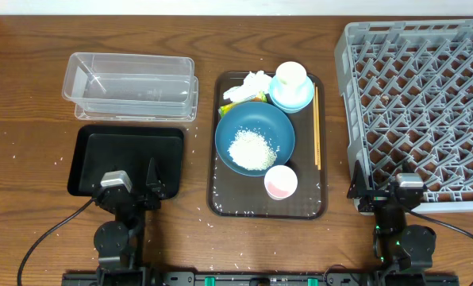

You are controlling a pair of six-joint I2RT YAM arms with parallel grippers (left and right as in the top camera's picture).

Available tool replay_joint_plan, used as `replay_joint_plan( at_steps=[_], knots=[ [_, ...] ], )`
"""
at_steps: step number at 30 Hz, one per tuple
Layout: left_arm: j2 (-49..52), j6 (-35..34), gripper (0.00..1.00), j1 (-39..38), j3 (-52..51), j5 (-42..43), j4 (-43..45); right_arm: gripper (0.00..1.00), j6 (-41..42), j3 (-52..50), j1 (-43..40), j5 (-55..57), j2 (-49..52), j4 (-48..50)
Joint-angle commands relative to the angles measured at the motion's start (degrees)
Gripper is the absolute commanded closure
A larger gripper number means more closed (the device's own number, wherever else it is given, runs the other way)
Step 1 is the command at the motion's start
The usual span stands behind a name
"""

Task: Sort waste into correct bins and load items into the dishwasher rack

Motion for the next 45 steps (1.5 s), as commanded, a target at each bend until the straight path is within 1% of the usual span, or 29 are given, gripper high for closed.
replay_joint_plan(
  at_steps=[1, 8, 13, 19, 24, 28, 32, 36, 39, 40, 42, 45],
  knots=[
    [-0.09, -0.68, 0.08, 0.31, -1.14, -1.73, -1.95, 0.01, 3.85, -0.07, 0.31, -3.8, -0.02, 1.92],
    [-0.09, -0.68, 0.08, 0.31, -1.14, -1.73, -1.95, 0.01, 13.57, -0.07, 0.31, -6.51, -0.02, 11.28],
    [-0.09, -0.68, 0.08, 0.31, -1.14, -1.73, -1.95, 0.01, 19.43, -0.07, 0.31, -6.58, 0.0, 20.79],
    [-0.09, -0.68, 0.08, 0.31, -1.14, -1.73, -1.95, 0.01, 21.59, -0.04, 0.31, -8.17, 0.02, 29.33],
    [-0.09, -0.68, 0.08, 0.31, -1.14, -1.73, -1.95, 0.01, 21.0, 2.36, 0.31, -9.94, 2.54, 28.74],
    [-0.09, -0.68, 0.08, 0.31, -1.14, -1.73, -1.95, 0.01, 17.0, 8.52, 0.31, -13.99, 10.14, 24.22],
    [-0.09, -0.68, 0.08, 0.31, -1.14, -1.73, -1.95, 0.01, 11.56, 19.32, 0.31, -17.62, 21.79, 15.85],
    [-0.09, -0.68, 0.08, 0.31, -1.14, -1.73, -1.95, 0.01, 6.43, 33.7, 0.35, -24.06, 35.6, 3.1],
    [-0.09, -0.68, 0.08, 0.31, -1.14, -1.73, -1.95, 0.01, 1.16, 46.05, 0.74, -29.64, 46.64, -9.68],
    [-0.09, -0.68, 0.08, 0.31, -1.14, -1.73, -1.95, 0.01, -1.36, 51.04, 1.38, -30.6, 50.95, -15.41],
    [-0.09, -0.68, 0.08, 0.31, -1.14, -1.73, -1.95, 0.01, -4.7, 58.42, 2.93, -30.71, 57.83, -23.91],
    [-0.09, -0.68, 0.08, 0.31, -1.14, -1.73, -1.95, 0.01, -4.35, 65.75, 5.05, -30.77, 65.92, -31.26]
  ],
)
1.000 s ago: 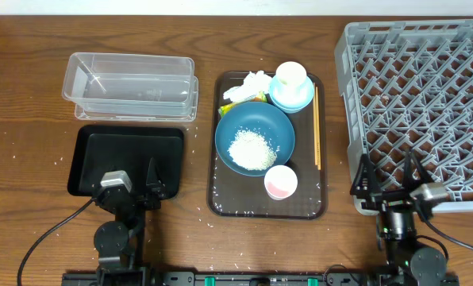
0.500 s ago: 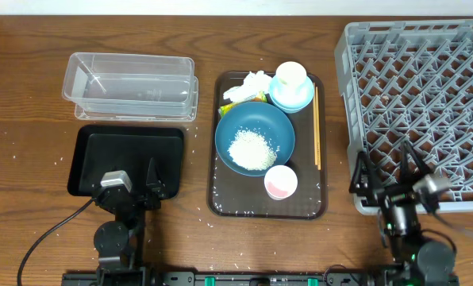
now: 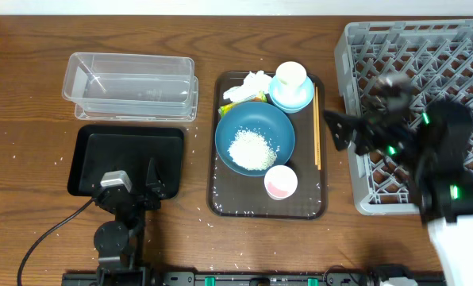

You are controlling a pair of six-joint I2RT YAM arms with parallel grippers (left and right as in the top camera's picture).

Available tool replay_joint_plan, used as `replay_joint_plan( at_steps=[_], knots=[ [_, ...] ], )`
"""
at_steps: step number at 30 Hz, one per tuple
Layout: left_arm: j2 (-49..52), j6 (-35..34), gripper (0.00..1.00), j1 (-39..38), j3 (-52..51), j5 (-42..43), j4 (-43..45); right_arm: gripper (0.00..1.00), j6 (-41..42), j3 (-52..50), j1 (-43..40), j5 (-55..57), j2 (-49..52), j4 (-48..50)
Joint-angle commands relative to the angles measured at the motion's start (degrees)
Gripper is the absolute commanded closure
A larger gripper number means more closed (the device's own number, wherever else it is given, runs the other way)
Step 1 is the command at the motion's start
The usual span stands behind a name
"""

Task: Sort waste into correct bins and load items into the dishwasher rack
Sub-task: 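Move the right gripper over the white cup on the blue saucer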

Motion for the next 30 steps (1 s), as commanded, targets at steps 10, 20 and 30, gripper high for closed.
replay_joint_plan(
  at_steps=[10, 20, 30],
  knots=[
    [-0.15, -0.68, 0.08, 0.31, -1.14, -1.57, -1.97, 0.01, 4.94, 7.58, 3.78, -14.73, 18.4, 2.78],
    [-0.15, -0.68, 0.08, 0.31, -1.14, -1.57, -1.97, 0.01, 9.84, 10.8, 14.84, 11.39, 22.91, -2.4],
    [-0.15, -0.68, 0.08, 0.31, -1.14, -1.57, -1.97, 0.01, 0.79, 52.54, 19.12, 30.21, 45.66, -35.69]
  ],
)
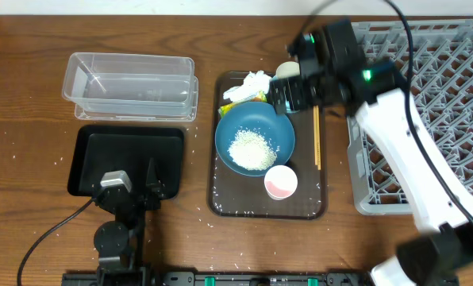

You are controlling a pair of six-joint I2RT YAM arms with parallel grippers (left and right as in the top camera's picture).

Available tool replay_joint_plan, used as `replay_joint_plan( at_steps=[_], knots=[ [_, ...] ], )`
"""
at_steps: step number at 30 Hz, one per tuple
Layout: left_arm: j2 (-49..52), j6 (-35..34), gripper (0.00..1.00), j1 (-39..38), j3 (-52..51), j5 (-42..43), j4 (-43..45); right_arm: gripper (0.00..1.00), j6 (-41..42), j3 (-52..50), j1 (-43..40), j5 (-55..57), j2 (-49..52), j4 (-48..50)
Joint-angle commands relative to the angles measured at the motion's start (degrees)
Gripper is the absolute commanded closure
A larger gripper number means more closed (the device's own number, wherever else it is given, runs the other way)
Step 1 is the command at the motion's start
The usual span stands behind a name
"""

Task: Sort waste into correct bins and load items into the dishwasher rack
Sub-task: 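Move the right gripper over the white cup on the blue saucer, then close the right gripper on the white cup and lift it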

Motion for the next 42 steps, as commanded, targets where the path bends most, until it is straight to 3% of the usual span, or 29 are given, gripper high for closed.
replay_joint_plan(
  at_steps=[1, 4, 14, 18, 21, 23, 38, 42],
  knots=[
    [-0.15, -0.68, 0.08, 0.31, -1.14, -1.49, -1.99, 0.01, -3.08, 11.96, 1.2, 12.04, 8.26, -5.9],
    [-0.15, -0.68, 0.08, 0.31, -1.14, -1.49, -1.99, 0.01, -3.04, 18.18, 2.03, 12.98, 14.12, -8.9],
    [-0.15, -0.68, 0.08, 0.31, -1.14, -1.49, -1.99, 0.01, -2.21, 18.62, 2.29, 12.98, 22.45, 2.1],
    [-0.15, -0.68, 0.08, 0.31, -1.14, -1.49, -1.99, 0.25, -2.19, 18.6, 2.21, 12.98, 25.33, 4.94],
    [-0.15, -0.68, 0.08, 0.31, -1.14, -1.49, -1.99, 0.51, -2.12, 18.6, 2.21, 12.94, 27.06, 6.03],
    [-0.15, -0.68, 0.08, 0.31, -1.14, -1.49, -1.99, 0.58, -1.2, 18.6, 2.21, 12.96, 28.09, 6.32],
    [-0.15, -0.68, 0.08, 0.31, -1.14, -1.49, -1.99, 0.6, -0.44, 18.56, 2.27, 12.98, 33.07, 6.49],
    [-0.15, -0.68, 0.08, 0.31, -1.14, -1.49, -1.99, 0.66, -0.44, 18.53, 2.16, 12.98, 33.53, 6.36]
  ],
)
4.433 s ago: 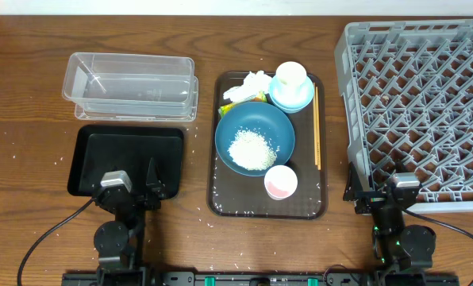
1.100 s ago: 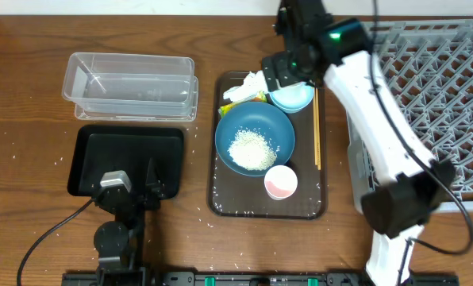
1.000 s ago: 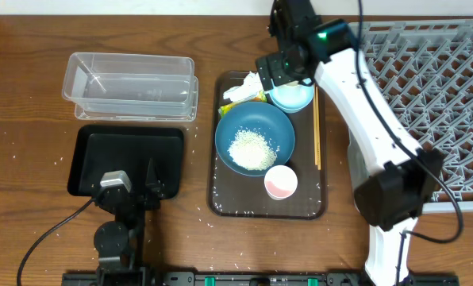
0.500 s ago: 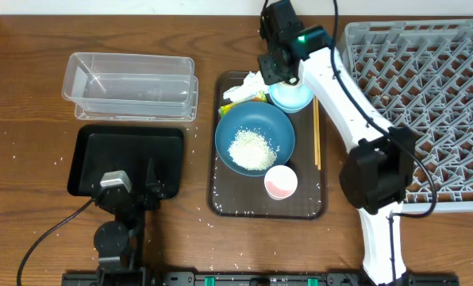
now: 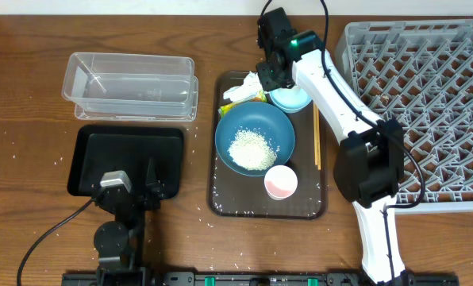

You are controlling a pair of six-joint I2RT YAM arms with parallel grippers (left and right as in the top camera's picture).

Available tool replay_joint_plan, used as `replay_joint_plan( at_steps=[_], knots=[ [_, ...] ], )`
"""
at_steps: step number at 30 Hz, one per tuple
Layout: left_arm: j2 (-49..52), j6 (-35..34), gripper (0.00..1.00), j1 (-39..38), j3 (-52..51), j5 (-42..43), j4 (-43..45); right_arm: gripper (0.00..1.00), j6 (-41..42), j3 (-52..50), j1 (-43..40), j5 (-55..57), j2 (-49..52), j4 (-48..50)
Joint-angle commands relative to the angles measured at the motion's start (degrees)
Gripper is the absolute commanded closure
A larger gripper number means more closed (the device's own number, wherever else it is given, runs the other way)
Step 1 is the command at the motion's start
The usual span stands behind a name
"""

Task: Sort waste into correct bins and load items into the dishwasher rack
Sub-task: 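Close the right gripper on the white cup and lift it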

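A brown tray (image 5: 221,199) holds a blue bowl (image 5: 255,139) of rice, a pink cup (image 5: 281,183), a light blue saucer (image 5: 288,101), chopsticks (image 5: 317,127), a white crumpled tissue (image 5: 251,82) and a yellow wrapper (image 5: 248,97). My right gripper (image 5: 267,78) reaches across the tray's far end, its tips open at the tissue, and the arm covers the top of the saucer. The left gripper (image 5: 150,176) rests shut and empty at the near edge of the black bin (image 5: 101,159).
A clear plastic bin (image 5: 131,86) stands at the back left, above the black bin. The grey dishwasher rack (image 5: 427,103) fills the right side. Rice grains lie scattered on the wood around the tray.
My right gripper has moved from over the far rim of the blue bowl up and left to the white tissue at the tray's far end. The left arm is unchanged.
Both arms were parked at the near table edge. The right arm then stood in front of the rack, then over the far part of the tray by the saucer, and now at the tissue. No object on the tray has shifted.
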Motion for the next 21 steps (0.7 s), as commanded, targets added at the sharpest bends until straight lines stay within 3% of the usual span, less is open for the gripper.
replay_joint_plan(
  at_steps=[1, 16, 21],
  knots=[
    [-0.15, -0.68, 0.08, 0.31, -1.14, -1.33, -1.97, 0.68, 0.9, 1.03, 0.39, 0.55, 1.31, -0.04],
    [-0.15, -0.68, 0.08, 0.31, -1.14, -1.33, -1.97, 0.71, 0.94, -0.24, 0.46, 0.55, 1.33, -1.44],
    [-0.15, -0.68, 0.08, 0.31, -1.14, -1.33, -1.97, 0.78, 0.92, -0.26, 0.44, 0.57, 1.33, -2.05]
  ],
)
